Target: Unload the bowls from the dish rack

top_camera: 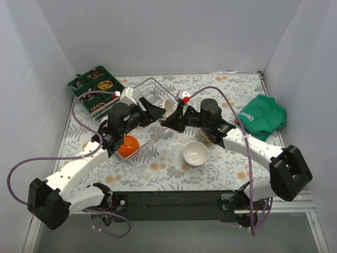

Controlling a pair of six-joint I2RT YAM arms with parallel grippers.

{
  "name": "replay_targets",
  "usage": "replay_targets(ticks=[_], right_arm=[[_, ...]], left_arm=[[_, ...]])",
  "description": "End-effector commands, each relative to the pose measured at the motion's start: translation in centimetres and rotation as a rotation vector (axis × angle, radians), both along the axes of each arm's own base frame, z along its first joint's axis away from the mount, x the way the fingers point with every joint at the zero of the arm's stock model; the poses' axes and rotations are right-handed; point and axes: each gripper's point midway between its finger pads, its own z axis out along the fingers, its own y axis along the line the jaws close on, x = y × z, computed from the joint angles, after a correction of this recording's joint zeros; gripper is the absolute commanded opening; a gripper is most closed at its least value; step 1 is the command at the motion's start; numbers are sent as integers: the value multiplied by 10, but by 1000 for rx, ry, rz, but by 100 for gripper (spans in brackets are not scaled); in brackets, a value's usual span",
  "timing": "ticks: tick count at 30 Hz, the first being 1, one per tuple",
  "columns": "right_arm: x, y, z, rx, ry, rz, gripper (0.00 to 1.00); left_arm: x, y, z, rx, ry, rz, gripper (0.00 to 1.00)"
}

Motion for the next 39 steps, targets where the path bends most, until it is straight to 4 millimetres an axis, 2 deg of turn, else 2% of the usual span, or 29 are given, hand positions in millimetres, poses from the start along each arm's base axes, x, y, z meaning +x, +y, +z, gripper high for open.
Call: replay_targets(ticks=[1, 2, 3, 4, 5, 6, 8, 9, 10, 13, 14, 15, 16, 17, 19, 21, 22, 23, 25, 26, 29, 31, 36, 38, 39], right_arm=[[-9, 0, 32, 48, -63, 28, 1], [-10, -2, 32, 45, -68, 27, 1], [-12, -3, 28, 25, -51, 28, 1], [-13, -7, 30, 20, -55, 17, 1], [-13, -9, 30, 9, -58, 8, 1], [-13, -12, 28, -10, -64, -4, 1], [-11, -22, 22, -67, -36, -55, 1], [-10, -26, 20, -91, -36, -74, 1], [-10, -35, 10, -143, 3, -111, 1], [-8, -51, -2, -221, 59, -197, 1], [-13, -61, -9, -267, 98, -220, 1], [-15, -68, -15, -297, 123, -244, 1], [-14, -78, -14, -312, 137, -297, 1], [-18, -88, -26, -365, 179, -323, 1], [-18, -106, -31, -407, 201, -408, 1], [-24, -124, -46, -475, 270, -475, 1], [-23, -136, -50, -505, 278, -535, 1], [-25, -142, -54, -519, 309, -566, 1], [-29, -167, -67, -604, 348, -663, 1], [-31, -173, -71, -622, 368, -688, 1], [-45, -192, -86, -682, 453, -746, 1], [-50, -208, -97, -722, 507, -808, 1], [-41, -244, -116, -709, 634, -956, 1], [-41, -244, -128, -685, 686, -924, 1], [-39, -250, -133, -673, 710, -940, 1]], left_arm=[[-4, 5, 38, -34, -131, -1, 26], [-5, 7, 36, -17, -130, 0, 31], [-6, 9, 40, -8, -145, 0, 44], [-7, 10, 43, 3, -160, 4, 50], [-6, 16, 40, 51, -164, 18, 57], [-8, 21, 46, 64, -185, 31, 67], [-4, 36, 46, 144, -215, 86, 77], [-7, 43, 56, 158, -247, 104, 85], [-7, 48, 58, 184, -261, 120, 87], [-7, 75, 59, 307, -302, 205, 96], [-7, 84, 54, 353, -299, 229, 98], [-4, 98, 52, 418, -310, 286, 98], [-4, 106, 46, 460, -310, 308, 98], [-5, 114, 44, 490, -313, 333, 98], [-4, 133, 32, 572, -308, 400, 98], [-6, 144, 28, 605, -307, 437, 98], [-6, 150, 18, 637, -292, 456, 98], [-7, 153, 16, 646, -292, 465, 98], [-8, 156, 6, 670, -280, 471, 98], [-8, 159, -4, 691, -264, 475, 98], [-9, 161, -17, 716, -246, 470, 98], [-10, 162, -20, 727, -243, 469, 98], [-12, 167, -25, 743, -251, 476, 98], [-13, 168, -23, 740, -262, 482, 98], [-14, 169, -24, 745, -259, 485, 98]])
